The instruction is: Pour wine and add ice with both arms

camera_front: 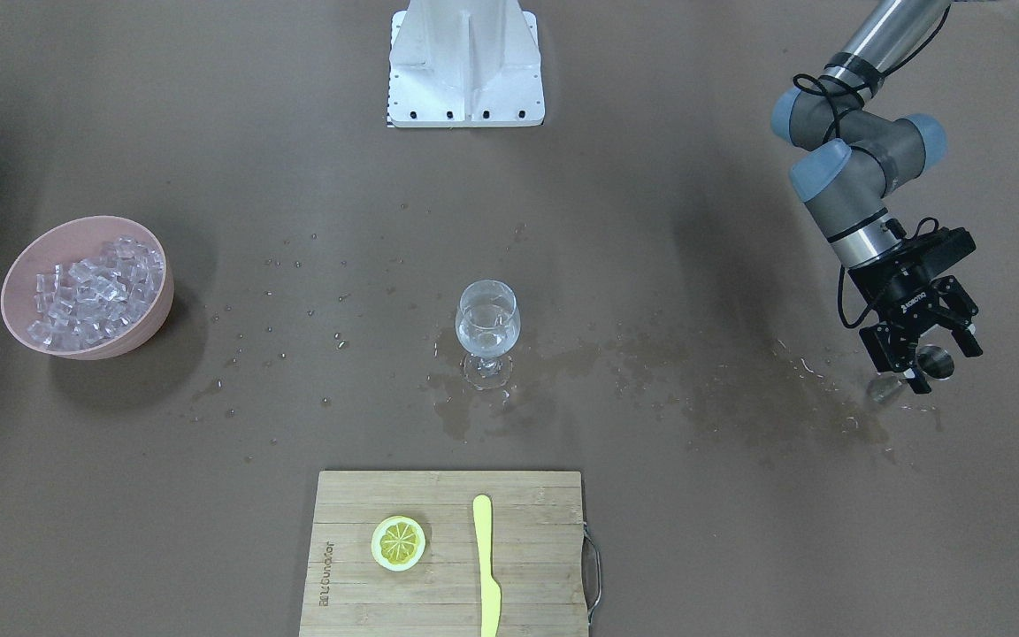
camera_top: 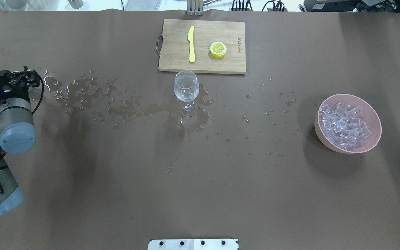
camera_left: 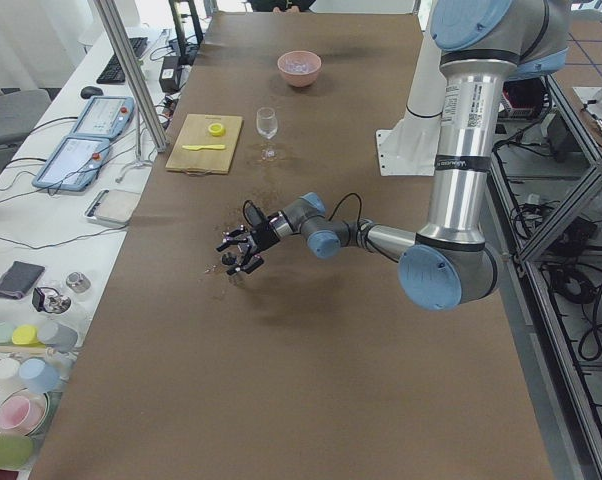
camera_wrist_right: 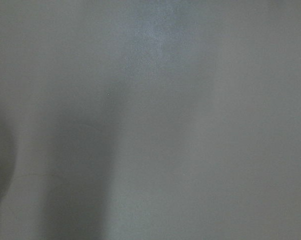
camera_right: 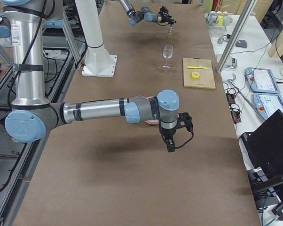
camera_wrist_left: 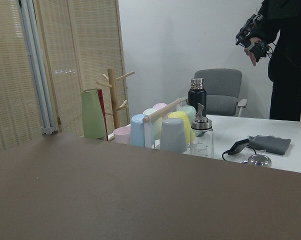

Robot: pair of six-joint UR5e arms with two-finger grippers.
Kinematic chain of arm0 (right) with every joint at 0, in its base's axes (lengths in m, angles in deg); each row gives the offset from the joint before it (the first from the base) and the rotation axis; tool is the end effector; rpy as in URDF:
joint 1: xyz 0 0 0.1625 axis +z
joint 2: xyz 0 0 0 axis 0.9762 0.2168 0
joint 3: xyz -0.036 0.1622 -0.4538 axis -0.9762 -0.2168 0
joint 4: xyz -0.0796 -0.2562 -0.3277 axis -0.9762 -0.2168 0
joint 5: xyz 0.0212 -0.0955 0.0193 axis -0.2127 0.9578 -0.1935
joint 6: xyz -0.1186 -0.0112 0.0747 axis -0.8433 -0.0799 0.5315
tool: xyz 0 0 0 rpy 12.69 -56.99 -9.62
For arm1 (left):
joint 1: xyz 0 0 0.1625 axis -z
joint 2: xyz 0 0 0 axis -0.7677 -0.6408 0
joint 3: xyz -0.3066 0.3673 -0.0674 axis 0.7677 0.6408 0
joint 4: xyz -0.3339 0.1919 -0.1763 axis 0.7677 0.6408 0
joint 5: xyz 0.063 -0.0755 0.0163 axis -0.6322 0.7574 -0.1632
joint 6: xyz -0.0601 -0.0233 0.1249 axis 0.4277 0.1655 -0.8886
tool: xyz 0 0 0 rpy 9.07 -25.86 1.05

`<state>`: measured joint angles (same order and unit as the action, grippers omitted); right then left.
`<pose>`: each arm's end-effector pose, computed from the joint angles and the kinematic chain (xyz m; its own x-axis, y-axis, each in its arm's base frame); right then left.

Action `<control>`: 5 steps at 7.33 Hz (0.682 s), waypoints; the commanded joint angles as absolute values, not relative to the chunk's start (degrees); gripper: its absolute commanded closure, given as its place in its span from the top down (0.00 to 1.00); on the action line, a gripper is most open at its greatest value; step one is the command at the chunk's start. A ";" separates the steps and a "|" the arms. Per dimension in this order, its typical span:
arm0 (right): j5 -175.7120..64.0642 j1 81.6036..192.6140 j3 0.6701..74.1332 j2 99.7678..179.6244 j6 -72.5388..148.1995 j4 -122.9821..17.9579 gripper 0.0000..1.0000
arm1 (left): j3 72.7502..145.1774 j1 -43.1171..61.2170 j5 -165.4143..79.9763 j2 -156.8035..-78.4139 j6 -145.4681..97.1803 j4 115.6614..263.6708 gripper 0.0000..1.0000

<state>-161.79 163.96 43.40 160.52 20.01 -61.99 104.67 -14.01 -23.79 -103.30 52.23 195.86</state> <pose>0.0132 -0.5146 0.6739 0.7662 -0.2012 0.6104 0.0777 0.9718 0.2228 0.3267 -0.5362 0.6487 0.6520 -0.4915 -0.5774 0.7428 0.2610 0.6166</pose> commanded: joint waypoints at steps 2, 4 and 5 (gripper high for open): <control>-161.74 164.05 43.46 160.59 20.01 -61.99 1.00 | 102.55 -14.99 -23.91 -103.29 53.50 195.99 0.98; -161.74 163.96 43.37 160.68 20.01 -61.99 1.00 | 101.85 -15.52 -23.91 -103.64 53.59 195.99 0.97; -161.74 163.96 43.28 160.68 20.01 -61.99 1.00 | 100.97 -15.60 -23.91 -103.90 53.59 195.99 0.97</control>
